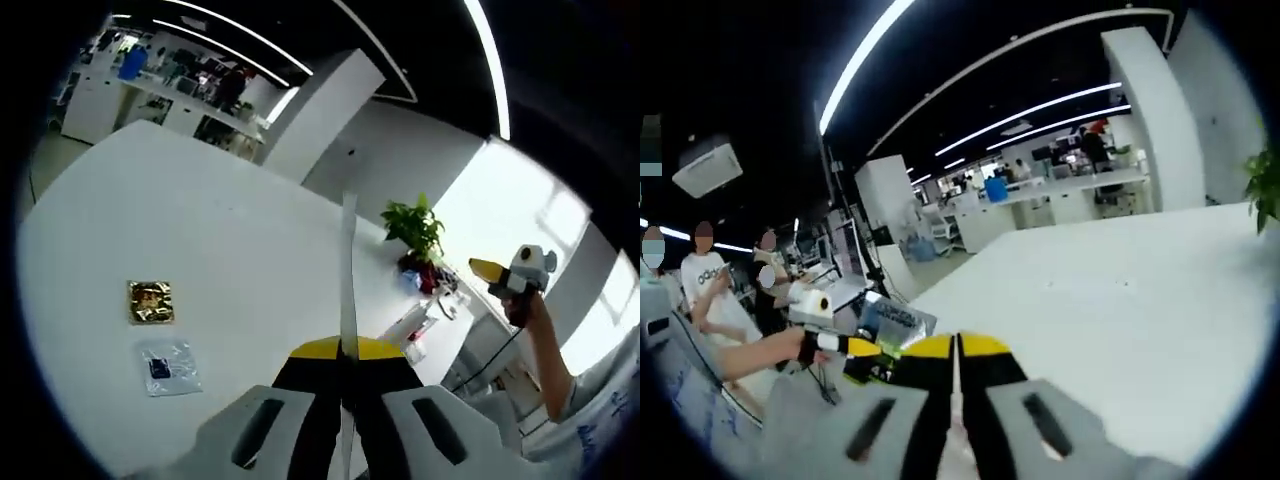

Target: Arrange the skincare products in the storage area until every visible bottle or jar stands upright without overlapping.

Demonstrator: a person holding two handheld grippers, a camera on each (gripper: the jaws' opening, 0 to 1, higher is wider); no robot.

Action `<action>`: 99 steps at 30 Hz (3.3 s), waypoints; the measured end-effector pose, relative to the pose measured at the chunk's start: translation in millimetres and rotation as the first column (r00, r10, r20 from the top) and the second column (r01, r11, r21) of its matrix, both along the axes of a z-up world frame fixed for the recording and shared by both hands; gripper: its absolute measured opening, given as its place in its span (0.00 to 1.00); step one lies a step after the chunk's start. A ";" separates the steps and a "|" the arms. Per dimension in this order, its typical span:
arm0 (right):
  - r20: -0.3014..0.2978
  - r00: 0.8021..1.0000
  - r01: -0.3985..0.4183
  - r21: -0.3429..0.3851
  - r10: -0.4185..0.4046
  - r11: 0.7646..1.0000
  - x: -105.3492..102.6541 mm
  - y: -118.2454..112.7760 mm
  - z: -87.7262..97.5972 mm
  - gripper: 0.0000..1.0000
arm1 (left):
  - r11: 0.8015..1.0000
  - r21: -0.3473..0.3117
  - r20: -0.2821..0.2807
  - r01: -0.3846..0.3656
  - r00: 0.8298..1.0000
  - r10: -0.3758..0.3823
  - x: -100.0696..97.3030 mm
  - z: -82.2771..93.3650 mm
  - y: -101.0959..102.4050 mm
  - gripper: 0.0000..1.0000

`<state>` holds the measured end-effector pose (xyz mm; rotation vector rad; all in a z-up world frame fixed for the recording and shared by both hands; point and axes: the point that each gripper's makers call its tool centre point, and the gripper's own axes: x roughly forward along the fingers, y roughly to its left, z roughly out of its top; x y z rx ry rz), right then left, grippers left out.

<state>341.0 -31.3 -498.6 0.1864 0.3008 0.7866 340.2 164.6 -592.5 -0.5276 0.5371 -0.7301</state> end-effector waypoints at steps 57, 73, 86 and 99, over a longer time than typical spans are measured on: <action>-0.445 0.833 -0.137 0.408 0.328 0.902 -103.2 156.0 -122.1 0.23 | 0.927 -0.345 -0.081 0.150 0.979 -0.188 -62.4 14.3 -22.2 0.00; -0.452 0.821 -0.103 0.485 0.349 0.869 -99.0 154.6 -114.9 0.03 | 0.948 -0.304 -0.084 0.090 0.989 -0.121 -50.1 -2.8 -15.7 0.00; -0.437 0.836 -0.137 0.418 0.331 0.898 -99.0 146.5 -118.8 0.01 | 0.968 -0.224 -0.072 0.112 0.989 -0.131 -37.0 -18.2 -19.2 0.07; -0.452 0.839 -0.119 0.390 0.302 0.913 -94.5 137.9 -126.6 0.01 | 0.963 -0.269 -0.118 0.030 0.991 -0.064 -0.4 -25.3 -5.8 0.07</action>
